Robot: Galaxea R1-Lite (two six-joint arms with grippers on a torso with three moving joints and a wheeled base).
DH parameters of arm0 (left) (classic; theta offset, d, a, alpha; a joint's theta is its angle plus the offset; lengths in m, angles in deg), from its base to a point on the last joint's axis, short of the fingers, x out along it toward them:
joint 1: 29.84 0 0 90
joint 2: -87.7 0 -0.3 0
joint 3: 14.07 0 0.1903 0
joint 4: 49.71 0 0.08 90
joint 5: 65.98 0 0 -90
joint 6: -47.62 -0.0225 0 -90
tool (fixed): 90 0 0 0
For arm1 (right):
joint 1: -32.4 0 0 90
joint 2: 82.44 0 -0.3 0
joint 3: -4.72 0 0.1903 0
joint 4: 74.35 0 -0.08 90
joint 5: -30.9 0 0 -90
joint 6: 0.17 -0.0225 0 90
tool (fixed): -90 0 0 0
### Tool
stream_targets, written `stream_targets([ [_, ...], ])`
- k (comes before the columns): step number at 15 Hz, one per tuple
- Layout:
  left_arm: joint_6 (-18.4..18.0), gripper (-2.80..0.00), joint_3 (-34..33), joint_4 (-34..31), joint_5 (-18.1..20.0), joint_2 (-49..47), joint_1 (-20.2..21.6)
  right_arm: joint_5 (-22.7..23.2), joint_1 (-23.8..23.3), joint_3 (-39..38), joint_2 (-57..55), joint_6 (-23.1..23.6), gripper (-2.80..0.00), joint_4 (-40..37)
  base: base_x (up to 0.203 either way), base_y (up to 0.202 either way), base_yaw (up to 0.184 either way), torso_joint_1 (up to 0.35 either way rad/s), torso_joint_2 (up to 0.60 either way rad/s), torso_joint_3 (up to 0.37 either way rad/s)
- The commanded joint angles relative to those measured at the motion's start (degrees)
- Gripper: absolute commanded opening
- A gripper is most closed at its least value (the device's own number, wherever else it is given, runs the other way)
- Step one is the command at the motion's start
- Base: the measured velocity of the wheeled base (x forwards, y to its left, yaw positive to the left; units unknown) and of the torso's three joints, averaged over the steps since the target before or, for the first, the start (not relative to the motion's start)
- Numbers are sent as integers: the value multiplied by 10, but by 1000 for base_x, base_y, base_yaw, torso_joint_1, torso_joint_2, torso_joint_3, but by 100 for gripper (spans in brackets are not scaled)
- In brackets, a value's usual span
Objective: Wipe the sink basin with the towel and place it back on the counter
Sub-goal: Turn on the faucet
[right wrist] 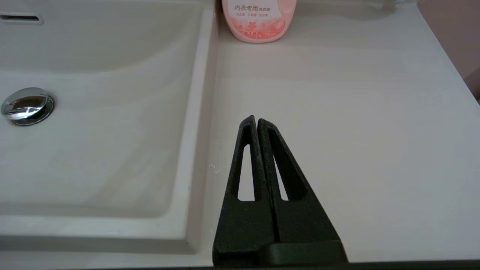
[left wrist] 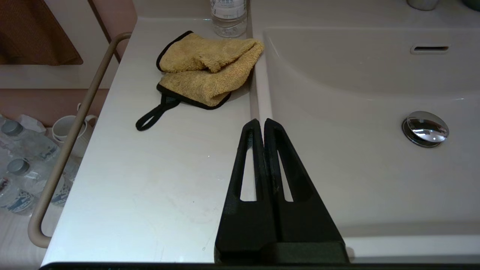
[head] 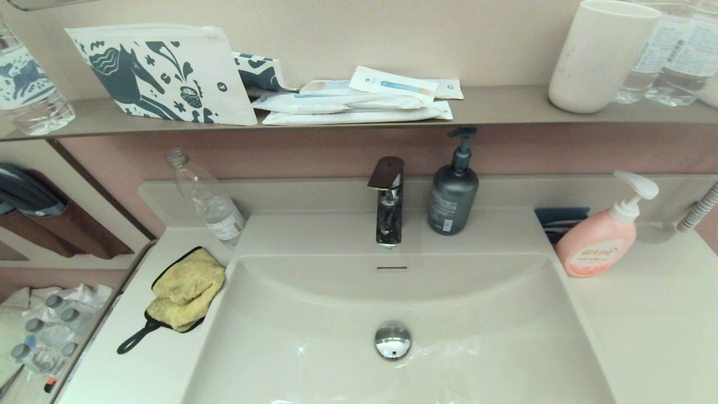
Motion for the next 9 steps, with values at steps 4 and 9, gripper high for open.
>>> stream_targets([
  [4,0,-280,0,0,0,0,0,0,0,0,0,0,-280,0,0,0,0,0,0,0],
  [9,0,-280,0,0,0,0,0,0,0,0,-1,0,-280,0,0,0,0,0,0,0],
])
